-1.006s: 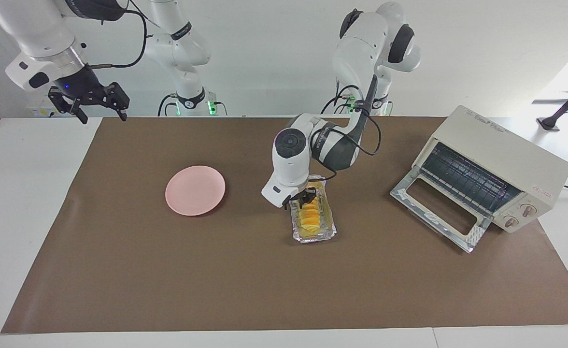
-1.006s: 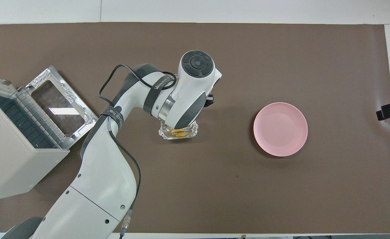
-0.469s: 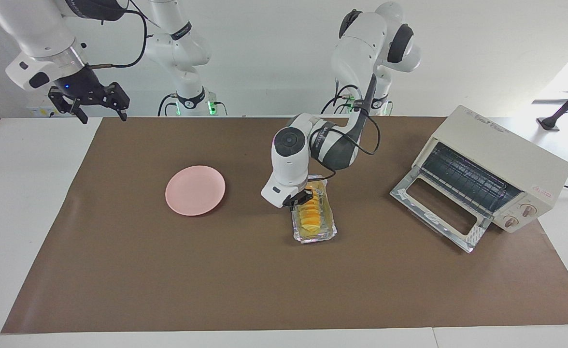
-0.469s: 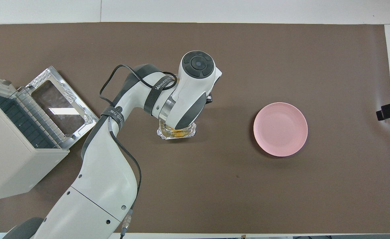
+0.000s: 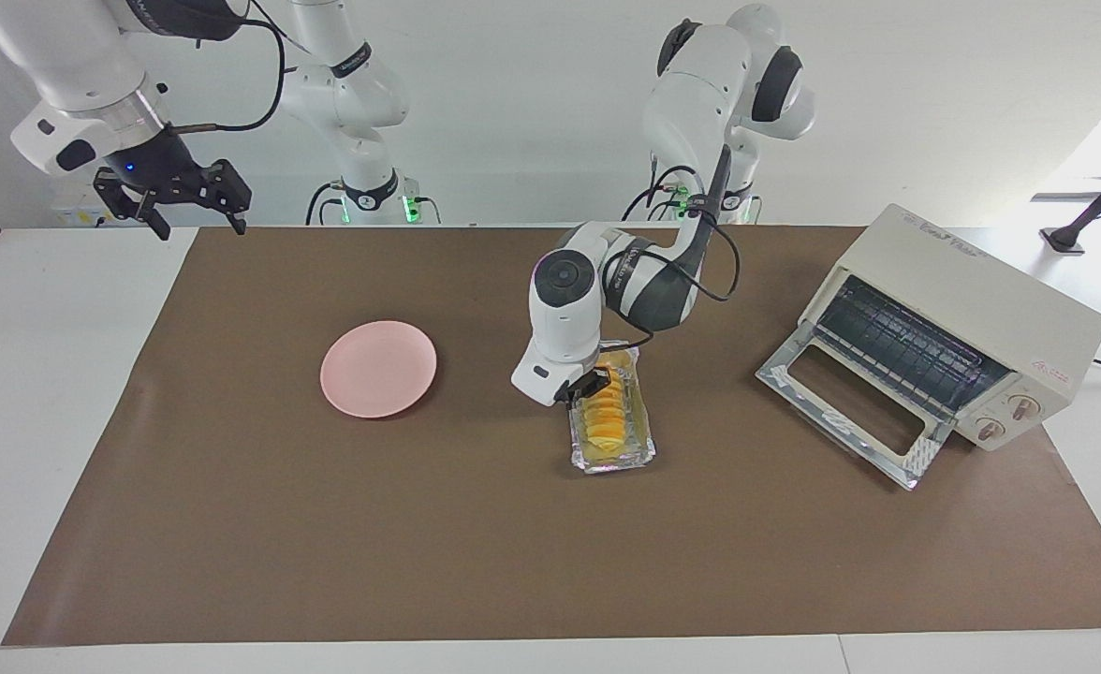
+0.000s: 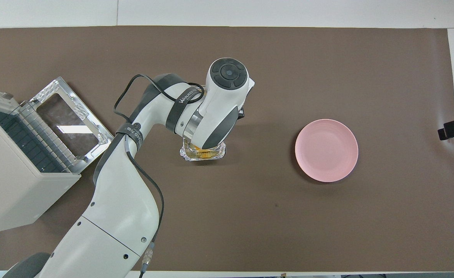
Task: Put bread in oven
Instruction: 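Carry the foil tray into the open oven with the left gripper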
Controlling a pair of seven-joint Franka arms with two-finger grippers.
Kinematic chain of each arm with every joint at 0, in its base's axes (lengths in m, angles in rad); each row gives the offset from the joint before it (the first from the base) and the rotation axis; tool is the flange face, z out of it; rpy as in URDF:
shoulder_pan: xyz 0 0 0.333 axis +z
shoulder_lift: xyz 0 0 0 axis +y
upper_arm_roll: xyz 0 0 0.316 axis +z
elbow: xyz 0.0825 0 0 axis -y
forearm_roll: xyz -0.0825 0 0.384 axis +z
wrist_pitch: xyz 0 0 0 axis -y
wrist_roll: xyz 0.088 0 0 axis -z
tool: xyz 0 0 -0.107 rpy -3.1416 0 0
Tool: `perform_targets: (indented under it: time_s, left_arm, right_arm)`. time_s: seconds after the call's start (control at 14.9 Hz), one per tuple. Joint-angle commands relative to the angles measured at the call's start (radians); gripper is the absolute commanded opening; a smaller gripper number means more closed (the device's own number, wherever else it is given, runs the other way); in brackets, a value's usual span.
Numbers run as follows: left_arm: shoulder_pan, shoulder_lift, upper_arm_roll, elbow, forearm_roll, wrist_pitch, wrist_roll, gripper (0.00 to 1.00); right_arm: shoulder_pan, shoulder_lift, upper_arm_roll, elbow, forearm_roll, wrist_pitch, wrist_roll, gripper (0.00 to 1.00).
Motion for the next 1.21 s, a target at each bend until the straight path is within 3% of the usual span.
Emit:
perform_targets:
  time_s: [0.0, 0.2, 0.4, 0.67, 1.14]
  left_arm:
    - [-0.012, -0.003, 0.074, 0.058, 0.010, -0.111, -0.031, 0.00]
    - [-0.010, -0.024, 0.137, 0.124, 0.004, -0.198, -0.068, 0.00]
    - [-0.009, -0.087, 0.209, 0.118, 0.006, -0.226, -0.077, 0.00]
    - [0.019, -0.102, 0.344, 0.092, 0.009, -0.263, -0.071, 0.00]
    - [0.187, -0.127, 0.369, 0.027, 0.019, -0.281, 0.079, 0.00]
  right_arm:
    - [-0.017, -0.024, 0.014, -0.026, -0.008, 0.003, -0.015, 1.00]
    - [-0.017, -0.024, 0.014, -0.026, -0.008, 0.003, -0.015, 1.00]
    - [-0.017, -0.024, 0.014, -0.026, -0.008, 0.003, -0.015, 1.00]
    - [-0.017, -0.024, 0.014, -0.026, -0.008, 0.003, -0.015, 1.00]
    - [-0.017, -0.024, 0.014, -0.026, -0.008, 0.003, -0.015, 1.00]
